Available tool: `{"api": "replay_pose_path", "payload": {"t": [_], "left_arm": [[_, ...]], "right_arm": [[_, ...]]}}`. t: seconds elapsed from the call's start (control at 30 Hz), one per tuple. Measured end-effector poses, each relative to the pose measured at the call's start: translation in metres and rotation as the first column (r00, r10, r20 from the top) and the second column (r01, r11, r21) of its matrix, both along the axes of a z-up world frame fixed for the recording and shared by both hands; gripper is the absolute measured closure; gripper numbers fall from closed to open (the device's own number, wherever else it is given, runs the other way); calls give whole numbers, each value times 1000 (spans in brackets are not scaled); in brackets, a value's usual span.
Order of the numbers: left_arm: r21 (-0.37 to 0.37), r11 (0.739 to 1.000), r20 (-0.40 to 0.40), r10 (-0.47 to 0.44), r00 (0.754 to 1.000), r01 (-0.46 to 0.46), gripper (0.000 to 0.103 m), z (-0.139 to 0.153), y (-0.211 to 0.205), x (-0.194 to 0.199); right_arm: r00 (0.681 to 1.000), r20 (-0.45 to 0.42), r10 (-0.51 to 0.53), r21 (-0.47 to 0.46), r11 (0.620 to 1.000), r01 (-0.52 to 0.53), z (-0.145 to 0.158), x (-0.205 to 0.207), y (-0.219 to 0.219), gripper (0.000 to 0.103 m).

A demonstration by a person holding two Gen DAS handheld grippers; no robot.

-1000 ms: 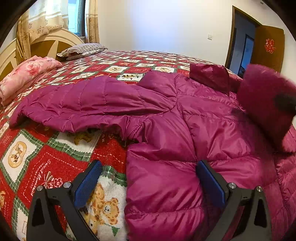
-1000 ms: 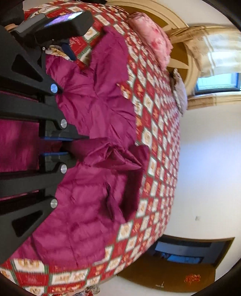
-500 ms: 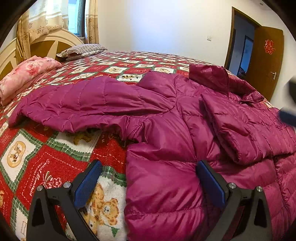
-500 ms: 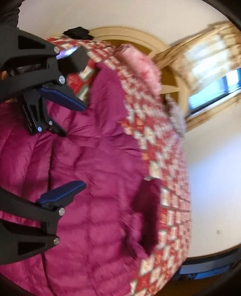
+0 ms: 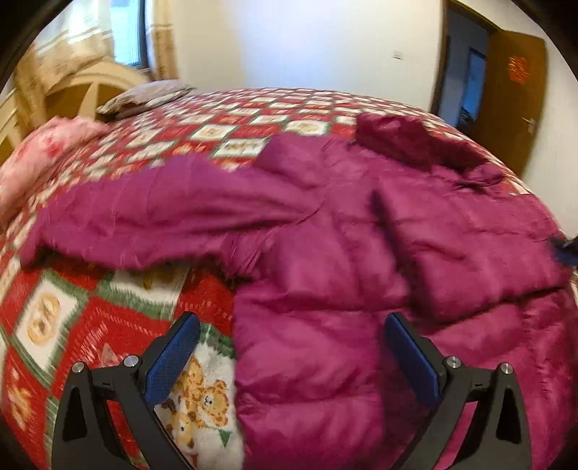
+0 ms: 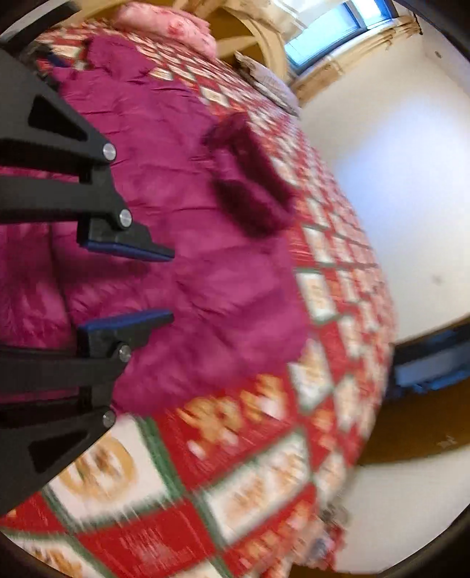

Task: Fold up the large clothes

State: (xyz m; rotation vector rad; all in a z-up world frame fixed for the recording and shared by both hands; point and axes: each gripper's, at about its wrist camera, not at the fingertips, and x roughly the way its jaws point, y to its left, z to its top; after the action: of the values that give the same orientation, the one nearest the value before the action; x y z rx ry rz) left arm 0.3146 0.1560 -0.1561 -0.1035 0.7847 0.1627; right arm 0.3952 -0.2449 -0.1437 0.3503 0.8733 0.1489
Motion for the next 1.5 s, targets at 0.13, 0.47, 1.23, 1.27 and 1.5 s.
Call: {"api": "replay_pose_path", "payload": {"t": [0.13, 0.47, 1.23, 1.27, 1.5], "left_arm": [[35, 999, 122, -43, 992, 39, 1, 46, -21, -2], [102, 993, -16, 62, 998, -60, 1, 17, -55, 73], [-87, 981, 88, 180, 980, -173, 1, 23, 13, 33], [-103, 972, 111, 223, 968, -212, 1, 30, 30, 24], [-346, 717, 22, 651, 759, -605, 1, 29, 201, -15]], "right_arm": [[998, 14, 59, -71, 996, -58, -13, -2, 24, 72], [992, 128, -2, -113, 993, 17, 42, 20, -8, 72], [997, 74, -11, -244, 969, 29, -24, 52, -9, 63], [997, 75, -8, -240, 970, 26, -24, 52, -8, 61], [997, 75, 1, -266, 964, 19, -25, 52, -3, 57]]}}
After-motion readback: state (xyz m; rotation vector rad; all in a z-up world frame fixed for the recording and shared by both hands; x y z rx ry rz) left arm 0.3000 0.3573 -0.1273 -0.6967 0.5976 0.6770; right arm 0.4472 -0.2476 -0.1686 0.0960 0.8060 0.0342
